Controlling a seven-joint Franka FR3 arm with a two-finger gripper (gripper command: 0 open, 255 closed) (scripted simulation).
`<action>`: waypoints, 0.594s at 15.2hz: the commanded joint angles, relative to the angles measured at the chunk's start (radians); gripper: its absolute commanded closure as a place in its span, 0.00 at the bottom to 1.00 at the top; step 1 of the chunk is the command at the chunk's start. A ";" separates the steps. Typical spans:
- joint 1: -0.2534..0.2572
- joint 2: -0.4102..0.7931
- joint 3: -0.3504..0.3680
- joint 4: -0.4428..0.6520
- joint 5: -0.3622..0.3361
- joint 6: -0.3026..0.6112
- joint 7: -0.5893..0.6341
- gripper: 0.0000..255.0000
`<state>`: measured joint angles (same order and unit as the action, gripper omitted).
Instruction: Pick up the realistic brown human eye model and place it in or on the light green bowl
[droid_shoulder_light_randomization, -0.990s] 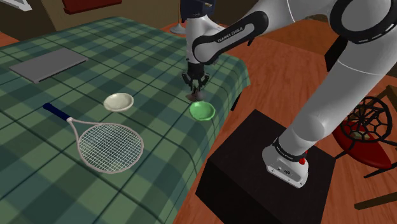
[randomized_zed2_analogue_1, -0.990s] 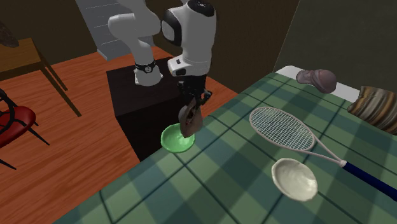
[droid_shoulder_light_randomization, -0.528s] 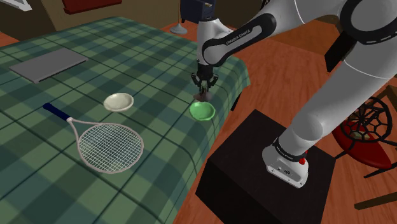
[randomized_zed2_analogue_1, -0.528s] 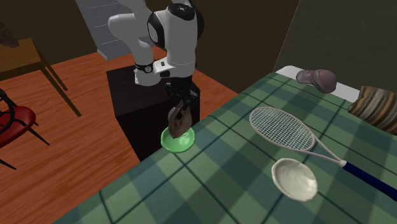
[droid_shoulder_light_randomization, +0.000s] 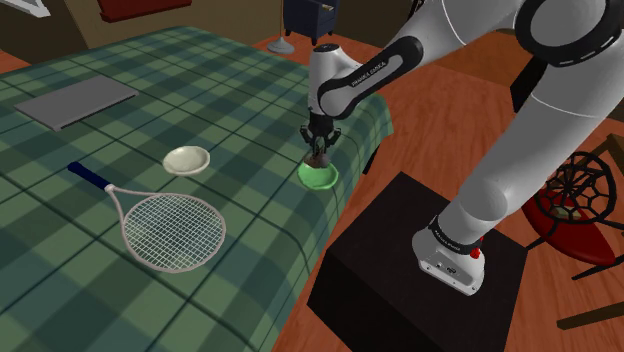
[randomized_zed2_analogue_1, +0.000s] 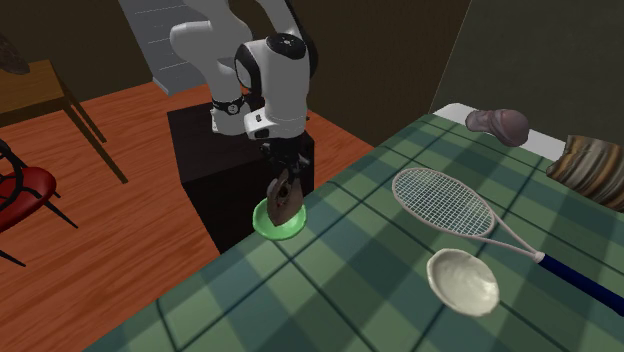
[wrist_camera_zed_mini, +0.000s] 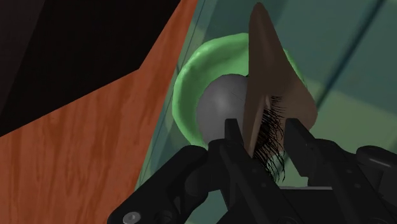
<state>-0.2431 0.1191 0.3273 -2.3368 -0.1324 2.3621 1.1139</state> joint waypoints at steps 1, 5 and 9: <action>0.001 0.028 -0.004 0.001 -0.016 0.025 0.011 1.00; 0.006 0.075 -0.012 -0.004 -0.046 0.074 0.034 1.00; 0.013 0.124 -0.024 -0.007 -0.078 0.121 0.058 1.00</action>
<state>-0.2311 0.2305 0.3071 -2.3435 -0.2021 2.4728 1.1668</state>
